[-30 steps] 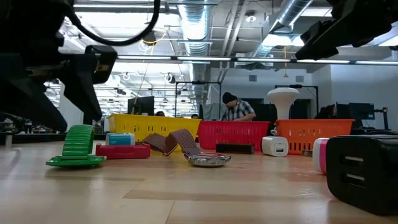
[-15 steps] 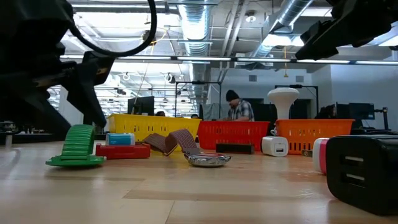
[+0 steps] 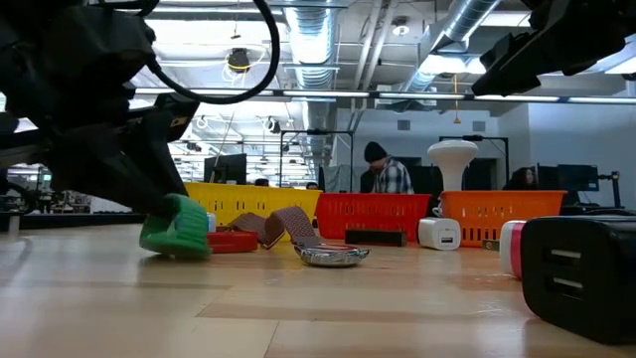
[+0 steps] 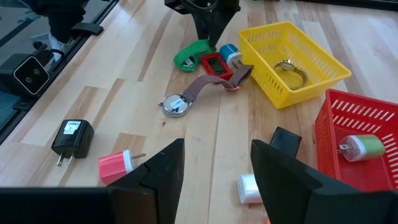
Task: Pick & Place Office items
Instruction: Put the green watch into the yellow bin
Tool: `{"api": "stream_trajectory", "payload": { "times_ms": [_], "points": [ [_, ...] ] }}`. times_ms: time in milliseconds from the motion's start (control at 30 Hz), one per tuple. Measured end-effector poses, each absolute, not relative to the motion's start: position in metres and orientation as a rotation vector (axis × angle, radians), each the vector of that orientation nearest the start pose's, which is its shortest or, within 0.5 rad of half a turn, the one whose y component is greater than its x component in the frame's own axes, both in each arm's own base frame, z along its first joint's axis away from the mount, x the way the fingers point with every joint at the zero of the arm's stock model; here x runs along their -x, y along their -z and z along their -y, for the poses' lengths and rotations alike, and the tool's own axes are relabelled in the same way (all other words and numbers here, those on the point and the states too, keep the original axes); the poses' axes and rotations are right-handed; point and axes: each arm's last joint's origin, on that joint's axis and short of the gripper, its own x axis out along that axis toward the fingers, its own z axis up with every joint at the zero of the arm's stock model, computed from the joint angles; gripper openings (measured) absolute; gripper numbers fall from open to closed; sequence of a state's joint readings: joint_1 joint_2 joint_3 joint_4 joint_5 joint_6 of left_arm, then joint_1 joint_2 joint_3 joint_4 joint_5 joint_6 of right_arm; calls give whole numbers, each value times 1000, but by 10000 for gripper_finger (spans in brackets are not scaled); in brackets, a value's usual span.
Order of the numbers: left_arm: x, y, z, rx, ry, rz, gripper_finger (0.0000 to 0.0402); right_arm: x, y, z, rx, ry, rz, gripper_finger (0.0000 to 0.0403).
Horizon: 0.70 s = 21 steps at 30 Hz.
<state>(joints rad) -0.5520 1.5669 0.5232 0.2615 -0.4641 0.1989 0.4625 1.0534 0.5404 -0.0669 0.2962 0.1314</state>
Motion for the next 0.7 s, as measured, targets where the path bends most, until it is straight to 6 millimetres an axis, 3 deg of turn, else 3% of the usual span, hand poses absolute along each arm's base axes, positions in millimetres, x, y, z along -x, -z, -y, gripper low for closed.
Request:
{"api": "stream_trajectory", "payload": {
  "times_ms": [200, 467, 700],
  "points": [
    [-229, -120, 125, -568, 149, -676, 11, -194, -213, -87, 87, -126, -548, 175],
    [-236, -146, 125, -597, 68, -494, 11, -194, -212, -87, 92, -126, -551, 175],
    [-240, -181, 92, -606, -134, -415, 10, -193, -212, -87, 99, -127, -552, 175]
  ]
}}
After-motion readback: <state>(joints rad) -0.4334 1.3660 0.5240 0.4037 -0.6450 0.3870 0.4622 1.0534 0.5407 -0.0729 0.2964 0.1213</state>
